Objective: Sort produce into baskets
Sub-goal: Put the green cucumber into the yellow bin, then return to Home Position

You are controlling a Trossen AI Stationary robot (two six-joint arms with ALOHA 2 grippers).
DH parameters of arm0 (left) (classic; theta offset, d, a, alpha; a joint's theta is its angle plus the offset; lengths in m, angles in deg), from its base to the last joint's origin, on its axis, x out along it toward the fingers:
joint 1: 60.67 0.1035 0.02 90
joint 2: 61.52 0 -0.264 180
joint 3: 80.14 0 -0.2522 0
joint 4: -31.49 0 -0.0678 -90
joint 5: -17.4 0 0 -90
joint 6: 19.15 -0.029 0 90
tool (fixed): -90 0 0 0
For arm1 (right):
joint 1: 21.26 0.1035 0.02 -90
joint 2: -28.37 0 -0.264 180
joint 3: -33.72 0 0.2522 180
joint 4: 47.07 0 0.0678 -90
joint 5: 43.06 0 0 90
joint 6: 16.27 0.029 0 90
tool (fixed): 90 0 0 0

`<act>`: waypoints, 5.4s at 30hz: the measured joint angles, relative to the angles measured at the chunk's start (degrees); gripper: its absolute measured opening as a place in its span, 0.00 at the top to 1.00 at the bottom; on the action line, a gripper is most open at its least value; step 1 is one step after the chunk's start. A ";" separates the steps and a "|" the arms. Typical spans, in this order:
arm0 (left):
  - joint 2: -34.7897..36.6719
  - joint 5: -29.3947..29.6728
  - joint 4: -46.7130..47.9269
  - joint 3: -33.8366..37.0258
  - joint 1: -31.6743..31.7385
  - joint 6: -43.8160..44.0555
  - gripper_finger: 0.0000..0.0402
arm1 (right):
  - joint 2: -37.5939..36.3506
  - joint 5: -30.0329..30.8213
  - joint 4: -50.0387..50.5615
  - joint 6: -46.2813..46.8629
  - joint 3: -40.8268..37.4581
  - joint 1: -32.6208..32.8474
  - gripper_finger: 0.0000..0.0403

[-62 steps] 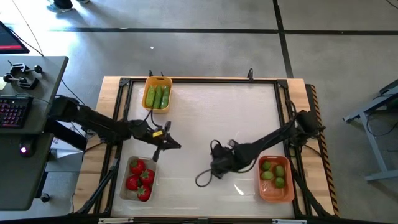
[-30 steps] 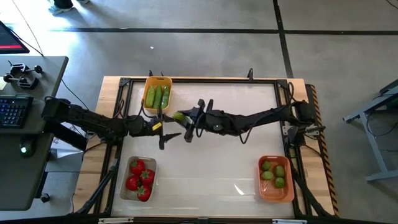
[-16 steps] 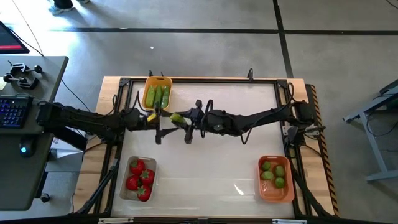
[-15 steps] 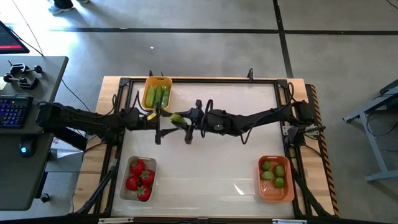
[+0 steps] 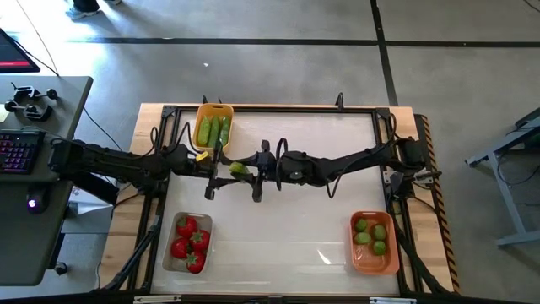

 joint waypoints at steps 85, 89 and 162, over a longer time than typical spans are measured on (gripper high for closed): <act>-22.75 5.88 69.18 -33.53 43.10 15.43 0.32 | -15.47 21.01 49.52 -2.55 -0.04 -8.39 1.00; -21.29 5.71 63.26 -31.38 41.19 14.27 0.34 | -15.79 20.57 42.26 -5.35 -4.37 -8.57 1.00; 36.54 1.05 12.46 16.99 9.27 2.37 1.00 | -107.06 -4.34 30.80 -5.42 -73.66 -11.02 1.00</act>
